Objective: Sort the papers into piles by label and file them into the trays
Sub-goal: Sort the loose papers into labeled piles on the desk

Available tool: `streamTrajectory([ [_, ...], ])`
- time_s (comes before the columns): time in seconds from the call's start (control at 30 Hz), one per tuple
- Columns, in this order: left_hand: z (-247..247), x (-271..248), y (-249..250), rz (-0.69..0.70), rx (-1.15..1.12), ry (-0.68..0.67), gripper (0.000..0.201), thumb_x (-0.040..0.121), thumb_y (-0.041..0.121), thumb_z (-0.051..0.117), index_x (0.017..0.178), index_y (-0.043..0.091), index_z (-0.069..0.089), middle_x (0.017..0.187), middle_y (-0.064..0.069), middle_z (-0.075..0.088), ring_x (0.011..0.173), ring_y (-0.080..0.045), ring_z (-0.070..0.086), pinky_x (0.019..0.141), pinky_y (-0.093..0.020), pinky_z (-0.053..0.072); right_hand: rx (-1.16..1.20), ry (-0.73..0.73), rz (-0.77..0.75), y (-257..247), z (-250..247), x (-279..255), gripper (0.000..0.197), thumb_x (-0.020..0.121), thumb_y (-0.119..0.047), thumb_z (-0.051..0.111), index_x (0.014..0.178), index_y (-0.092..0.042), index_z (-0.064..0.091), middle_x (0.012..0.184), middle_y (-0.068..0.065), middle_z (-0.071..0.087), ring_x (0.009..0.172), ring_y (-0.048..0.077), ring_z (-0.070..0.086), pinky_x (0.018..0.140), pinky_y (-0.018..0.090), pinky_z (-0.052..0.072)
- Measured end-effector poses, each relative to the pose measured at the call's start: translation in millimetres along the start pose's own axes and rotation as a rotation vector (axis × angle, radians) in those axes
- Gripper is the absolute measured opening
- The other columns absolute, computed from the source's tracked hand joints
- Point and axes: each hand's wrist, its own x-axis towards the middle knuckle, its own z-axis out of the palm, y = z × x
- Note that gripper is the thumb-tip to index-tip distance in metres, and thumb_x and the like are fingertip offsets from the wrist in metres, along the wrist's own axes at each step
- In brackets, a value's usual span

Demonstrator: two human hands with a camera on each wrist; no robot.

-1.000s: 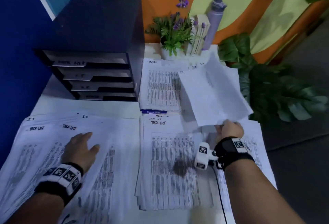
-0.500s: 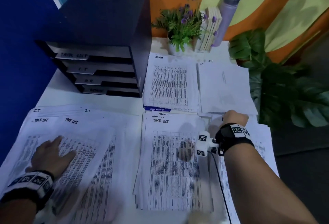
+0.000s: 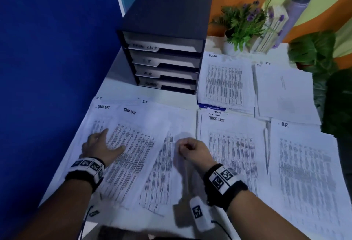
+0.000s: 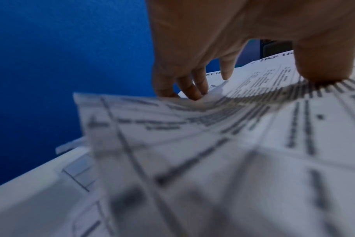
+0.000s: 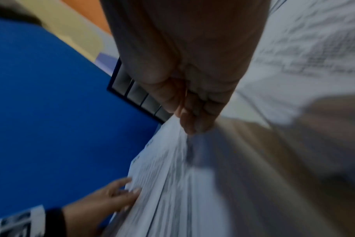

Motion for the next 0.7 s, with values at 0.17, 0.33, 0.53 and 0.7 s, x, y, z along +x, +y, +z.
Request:
streamTrajectory([
  [0.17, -2, -2, -20, 0.039, -0.1, -0.015, 0.116, 0.062, 0.051, 0.085, 0.152, 0.017, 0.02, 0.146, -0.016, 0.033, 0.131, -0.032, 0.041, 0.107, -0.042, 0.039, -0.253, 0.002, 0.057, 8, 51, -12, 0.006, 0.086, -0.018, 0.062, 0.092, -0.017, 0.065, 0.088, 0.007, 0.07, 0.088, 0.025, 0.067, 0.086, 0.034, 0.054],
  [0.33, 10, -18, -26, 0.132, -0.315, -0.076, 0.041, 0.083, 0.03, 0.073, 0.116, 0.009, 0.059, 0.108, -0.008, 0.066, 0.092, -0.024, 0.062, 0.083, -0.035, 0.052, -0.35, 0.076, 0.061, 0, 63, -16, 0.016, 0.089, -0.025, 0.06, 0.089, -0.013, 0.05, 0.077, 0.0, 0.054, 0.073, 0.019, 0.054, 0.061, 0.027, 0.041],
  [0.53, 16, -40, -21, 0.15, -0.477, -0.027, 0.024, 0.094, 0.029, 0.058, 0.083, 0.008, 0.063, 0.078, -0.005, 0.061, 0.076, -0.022, 0.058, 0.063, -0.027, 0.039, -0.342, 0.322, 0.041, 2, 48, -14, 0.025, 0.085, -0.015, 0.06, 0.065, -0.017, 0.044, 0.065, 0.001, 0.053, 0.068, 0.021, 0.053, 0.065, 0.028, 0.046],
  [0.7, 20, -40, -22, 0.203, -0.512, -0.027, 0.028, 0.086, 0.024, 0.07, 0.07, 0.001, 0.066, 0.067, 0.004, 0.054, 0.069, -0.016, 0.054, 0.072, -0.024, 0.042, -0.509, 0.44, 0.055, 8, 18, -16, 0.027, 0.082, -0.003, 0.055, 0.06, -0.014, 0.044, 0.061, 0.002, 0.052, 0.064, 0.024, 0.051, 0.058, 0.027, 0.038],
])
